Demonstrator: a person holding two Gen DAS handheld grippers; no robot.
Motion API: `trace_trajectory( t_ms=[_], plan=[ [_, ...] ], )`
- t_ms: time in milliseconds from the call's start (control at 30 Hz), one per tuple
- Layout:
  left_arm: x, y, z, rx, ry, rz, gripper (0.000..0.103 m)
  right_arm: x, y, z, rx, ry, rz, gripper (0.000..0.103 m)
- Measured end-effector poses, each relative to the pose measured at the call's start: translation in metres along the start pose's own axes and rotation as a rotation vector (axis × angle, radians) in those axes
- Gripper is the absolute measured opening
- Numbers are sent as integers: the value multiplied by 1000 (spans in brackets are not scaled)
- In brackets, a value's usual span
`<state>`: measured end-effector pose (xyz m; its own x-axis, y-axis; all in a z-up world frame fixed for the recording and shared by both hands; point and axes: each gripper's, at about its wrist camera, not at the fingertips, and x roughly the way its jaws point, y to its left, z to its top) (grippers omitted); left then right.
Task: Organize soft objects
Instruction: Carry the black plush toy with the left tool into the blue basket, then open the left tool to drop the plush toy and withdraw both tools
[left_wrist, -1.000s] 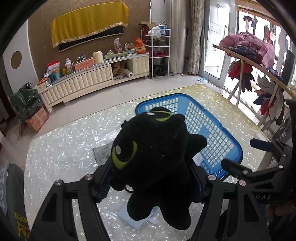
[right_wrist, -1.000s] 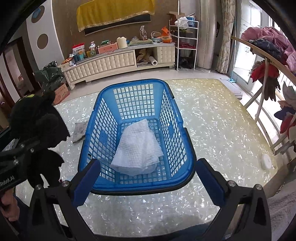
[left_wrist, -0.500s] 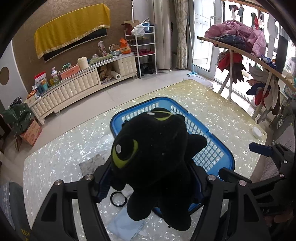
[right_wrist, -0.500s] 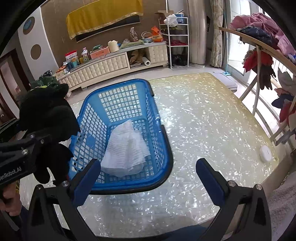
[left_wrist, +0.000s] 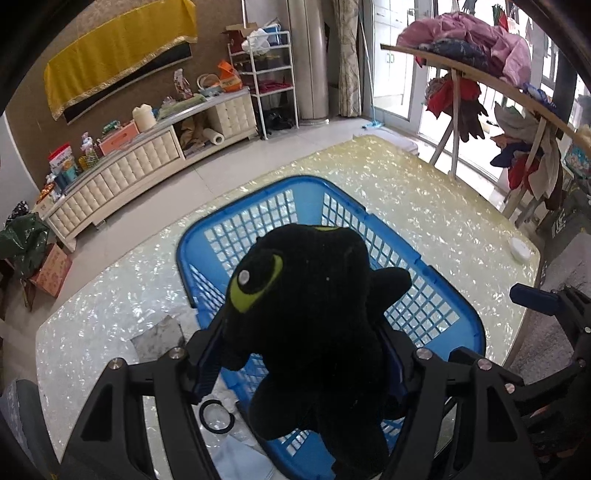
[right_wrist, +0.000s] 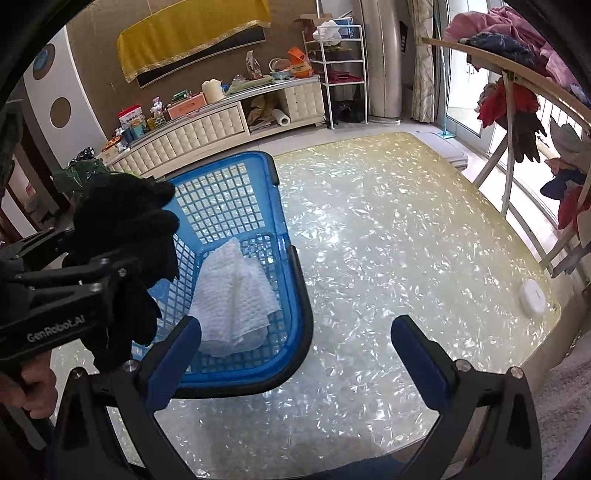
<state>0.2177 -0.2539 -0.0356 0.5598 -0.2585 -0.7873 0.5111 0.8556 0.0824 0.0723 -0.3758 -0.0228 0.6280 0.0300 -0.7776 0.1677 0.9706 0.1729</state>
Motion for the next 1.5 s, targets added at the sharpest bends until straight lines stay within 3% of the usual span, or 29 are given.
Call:
trace_trajectory(
  t_ms=[433, 867, 1233, 1333, 1500],
  plan=[
    [46, -14, 0, 83, 117, -47, 71, 13, -8, 0, 35, 35, -10, 103],
    [65, -19, -1, 123, 195, -71, 73, 20, -4, -3, 54, 60, 0, 103],
    [64, -12, -1, 82, 201, -55, 85, 18, -6, -2, 58, 56, -6, 103],
    [62, -13, -2, 107, 194, -36, 93, 17, -7, -2, 60, 52, -6, 103],
    [57, -9, 1, 94, 187, -45, 94, 15, -7, -2, 62, 49, -10, 103]
  ],
)
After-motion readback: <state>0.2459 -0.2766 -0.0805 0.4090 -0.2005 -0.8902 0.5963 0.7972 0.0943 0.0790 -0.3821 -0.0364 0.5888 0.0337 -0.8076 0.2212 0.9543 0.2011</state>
